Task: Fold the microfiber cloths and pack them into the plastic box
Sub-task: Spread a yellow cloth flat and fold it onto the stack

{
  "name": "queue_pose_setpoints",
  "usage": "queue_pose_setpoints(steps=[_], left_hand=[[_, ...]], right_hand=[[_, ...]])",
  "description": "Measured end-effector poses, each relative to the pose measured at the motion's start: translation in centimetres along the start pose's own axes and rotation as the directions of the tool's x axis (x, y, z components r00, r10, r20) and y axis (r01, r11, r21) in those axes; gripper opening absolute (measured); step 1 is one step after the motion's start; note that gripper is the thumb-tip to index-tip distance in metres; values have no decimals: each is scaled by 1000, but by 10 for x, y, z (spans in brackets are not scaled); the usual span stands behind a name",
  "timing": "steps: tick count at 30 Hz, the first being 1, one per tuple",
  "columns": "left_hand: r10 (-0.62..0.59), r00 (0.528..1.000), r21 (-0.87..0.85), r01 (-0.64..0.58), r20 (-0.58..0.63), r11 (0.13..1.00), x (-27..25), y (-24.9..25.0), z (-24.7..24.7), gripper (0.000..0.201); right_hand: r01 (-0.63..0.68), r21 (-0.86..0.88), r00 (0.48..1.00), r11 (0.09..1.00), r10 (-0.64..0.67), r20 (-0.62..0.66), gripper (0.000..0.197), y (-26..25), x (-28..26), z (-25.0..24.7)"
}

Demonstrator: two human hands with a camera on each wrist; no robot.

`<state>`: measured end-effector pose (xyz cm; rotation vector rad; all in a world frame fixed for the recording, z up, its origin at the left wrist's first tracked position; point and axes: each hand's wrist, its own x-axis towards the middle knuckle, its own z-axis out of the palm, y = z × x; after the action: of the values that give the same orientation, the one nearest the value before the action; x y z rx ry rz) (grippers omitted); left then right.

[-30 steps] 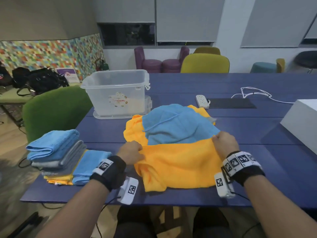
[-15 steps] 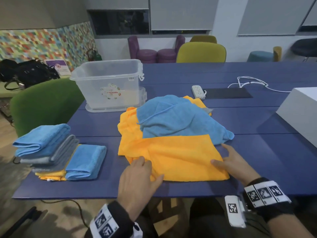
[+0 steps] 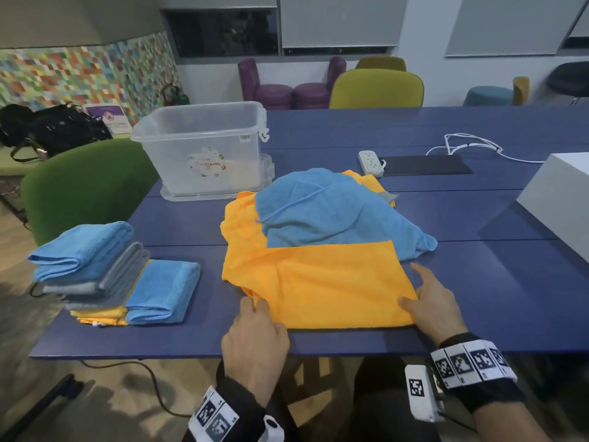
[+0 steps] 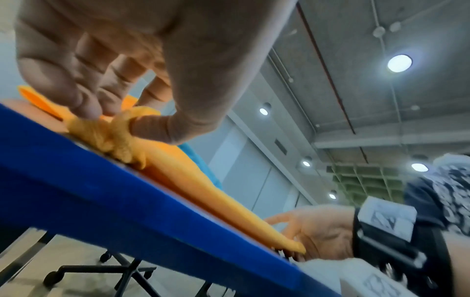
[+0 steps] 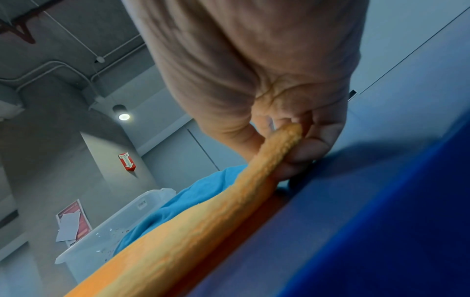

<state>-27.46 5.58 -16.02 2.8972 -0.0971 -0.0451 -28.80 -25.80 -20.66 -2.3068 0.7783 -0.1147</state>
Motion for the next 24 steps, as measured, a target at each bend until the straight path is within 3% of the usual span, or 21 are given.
queue_pose_setpoints(steps=[3, 6, 7, 8, 10, 12, 18, 20, 22, 24], left_hand=[[-71, 997, -131, 68, -19, 989, 4, -15, -10, 5], [-137, 989, -353, 108, -58, 929, 17, -46, -5, 15], [-161, 986, -470, 120, -49, 875, 21, -54, -5, 16], [-195, 981, -610, 144, -18, 779, 23, -61, -5, 16], [-243, 961, -834, 242, 134, 496, 23, -63, -10, 12], [-209, 946, -914, 300, 248, 275, 19, -62, -17, 11], [-27, 938, -937, 344, 346, -61, 16, -62, -36, 8], [34, 926, -920, 379, 377, -102, 16, -59, -41, 9], [33, 919, -915, 395, 393, -87, 18, -58, -41, 10], [-47, 937, -936, 348, 346, 51, 18, -61, -38, 10]], right_hand=[[-26, 10, 999, 1000, 26, -34, 78, 6, 2, -5], [-44, 29, 997, 999, 46, -63, 75, 12, 4, -10], [-44, 31, 997, 999, 46, -65, 75, 13, 5, -10], [-43, 31, 997, 999, 45, -66, 75, 15, 5, -9], [-41, 29, 997, 999, 43, -70, 74, 16, 6, -7], [-41, 24, 996, 999, 42, -77, 74, 17, 7, -6], [-38, 2, 996, 999, 38, -84, 73, 22, 9, -7], [-30, -2, 997, 1000, 30, -78, 73, 22, 8, -7], [-26, 0, 997, 1000, 26, -74, 73, 22, 8, -8], [-26, -4, 997, 1000, 26, -70, 73, 22, 8, -9]])
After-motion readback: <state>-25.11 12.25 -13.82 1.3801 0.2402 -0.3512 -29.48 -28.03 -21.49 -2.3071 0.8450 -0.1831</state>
